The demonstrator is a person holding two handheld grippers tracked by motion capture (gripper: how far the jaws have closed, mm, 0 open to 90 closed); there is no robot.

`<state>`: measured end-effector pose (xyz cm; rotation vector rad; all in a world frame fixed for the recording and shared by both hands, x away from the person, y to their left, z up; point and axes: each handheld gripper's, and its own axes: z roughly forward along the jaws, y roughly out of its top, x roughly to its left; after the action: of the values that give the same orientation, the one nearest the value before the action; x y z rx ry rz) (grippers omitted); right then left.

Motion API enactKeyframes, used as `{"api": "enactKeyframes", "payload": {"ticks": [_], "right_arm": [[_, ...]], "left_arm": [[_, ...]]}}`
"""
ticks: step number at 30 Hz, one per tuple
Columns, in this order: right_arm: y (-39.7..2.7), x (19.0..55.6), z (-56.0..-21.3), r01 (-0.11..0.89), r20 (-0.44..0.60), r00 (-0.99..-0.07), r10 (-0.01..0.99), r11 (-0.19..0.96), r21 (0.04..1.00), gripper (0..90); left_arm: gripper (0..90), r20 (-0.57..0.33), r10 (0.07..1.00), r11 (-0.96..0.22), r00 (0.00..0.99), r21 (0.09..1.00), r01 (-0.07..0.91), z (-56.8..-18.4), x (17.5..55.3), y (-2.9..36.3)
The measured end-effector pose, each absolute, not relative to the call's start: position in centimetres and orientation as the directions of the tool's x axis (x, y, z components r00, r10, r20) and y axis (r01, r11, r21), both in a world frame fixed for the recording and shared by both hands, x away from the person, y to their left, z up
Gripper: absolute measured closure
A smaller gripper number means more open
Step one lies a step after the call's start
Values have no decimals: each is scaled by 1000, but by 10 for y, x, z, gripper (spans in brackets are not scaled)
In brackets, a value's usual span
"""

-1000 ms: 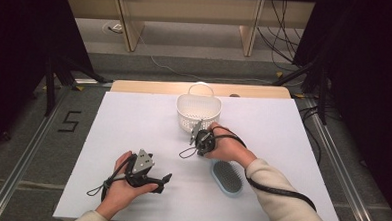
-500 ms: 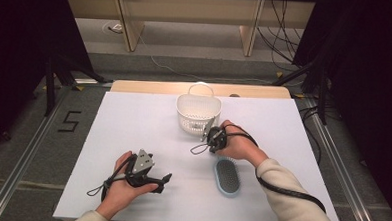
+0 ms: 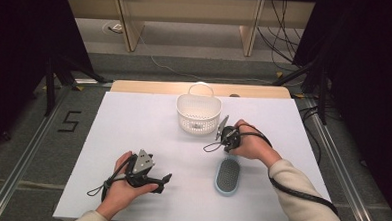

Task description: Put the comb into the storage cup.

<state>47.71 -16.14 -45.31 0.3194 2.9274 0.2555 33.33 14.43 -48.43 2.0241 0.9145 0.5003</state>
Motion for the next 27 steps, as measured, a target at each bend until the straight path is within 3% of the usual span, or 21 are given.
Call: {"api": "enactKeyframes", "payload": {"ticks": [11,27], "right_arm": [[-195,465,-454,264,-142,-947,287,951,163,900],[-252,409,-453,342,-80,-928,365,916,210,900]], "left_arm": [[74,14,758,-379,652,822,424,-484,333,145],[88,12,761,-381,649,817,432,-484,334,145]]}}
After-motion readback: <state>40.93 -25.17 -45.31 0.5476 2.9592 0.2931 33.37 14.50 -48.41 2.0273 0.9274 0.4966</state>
